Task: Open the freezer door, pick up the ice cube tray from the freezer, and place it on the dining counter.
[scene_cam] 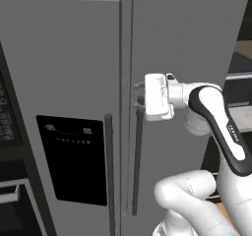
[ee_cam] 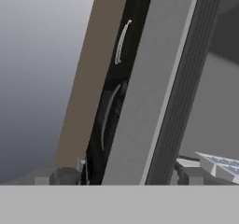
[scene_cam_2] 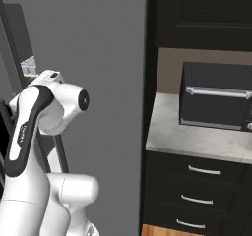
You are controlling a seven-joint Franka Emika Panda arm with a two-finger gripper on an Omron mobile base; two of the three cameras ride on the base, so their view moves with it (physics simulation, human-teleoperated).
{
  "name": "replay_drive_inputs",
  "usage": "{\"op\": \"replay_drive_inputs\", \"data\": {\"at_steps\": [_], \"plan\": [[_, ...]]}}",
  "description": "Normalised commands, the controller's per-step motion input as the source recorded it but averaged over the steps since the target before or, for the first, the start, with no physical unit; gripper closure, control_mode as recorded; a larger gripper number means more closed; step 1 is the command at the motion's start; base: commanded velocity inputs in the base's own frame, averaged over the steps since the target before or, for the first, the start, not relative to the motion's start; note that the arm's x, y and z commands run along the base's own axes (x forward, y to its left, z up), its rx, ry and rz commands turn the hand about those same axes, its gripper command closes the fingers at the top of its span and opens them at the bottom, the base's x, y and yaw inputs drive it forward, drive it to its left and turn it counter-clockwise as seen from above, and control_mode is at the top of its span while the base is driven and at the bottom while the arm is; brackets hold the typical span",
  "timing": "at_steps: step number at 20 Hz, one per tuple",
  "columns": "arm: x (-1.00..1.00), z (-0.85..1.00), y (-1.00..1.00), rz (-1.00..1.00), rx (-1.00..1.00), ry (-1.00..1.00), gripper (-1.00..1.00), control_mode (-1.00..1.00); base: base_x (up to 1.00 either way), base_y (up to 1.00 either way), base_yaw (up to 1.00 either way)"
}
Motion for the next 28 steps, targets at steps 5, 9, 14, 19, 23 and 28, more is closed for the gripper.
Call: {"op": "replay_drive_inputs", "data": {"at_steps": [5,9,14,19,23,28], "plan": [[0.44,-0.02,0.30,0.00,0.00,0.04,-1.00,-1.00,0.00,0.00,0.00],[0.29,-0.07,0.39,0.00,0.00,0.09,-1.00,-1.00,0.00,0.00,0.00],[0.09,-0.13,0.57,0.01,0.00,0.11,-1.00,-1.00,0.00,0.00,0.00],[0.03,-0.14,0.64,0.14,0.00,0.14,-1.00,-1.00,0.00,0.00,0.00],[-0.62,-0.16,0.78,0.33,0.00,0.05,-1.00,-1.00,0.00,0.00,0.00],[-1.00,-0.13,0.98,0.34,-0.07,0.00,-1.00,-1.00,0.00,0.00,0.00]]}}
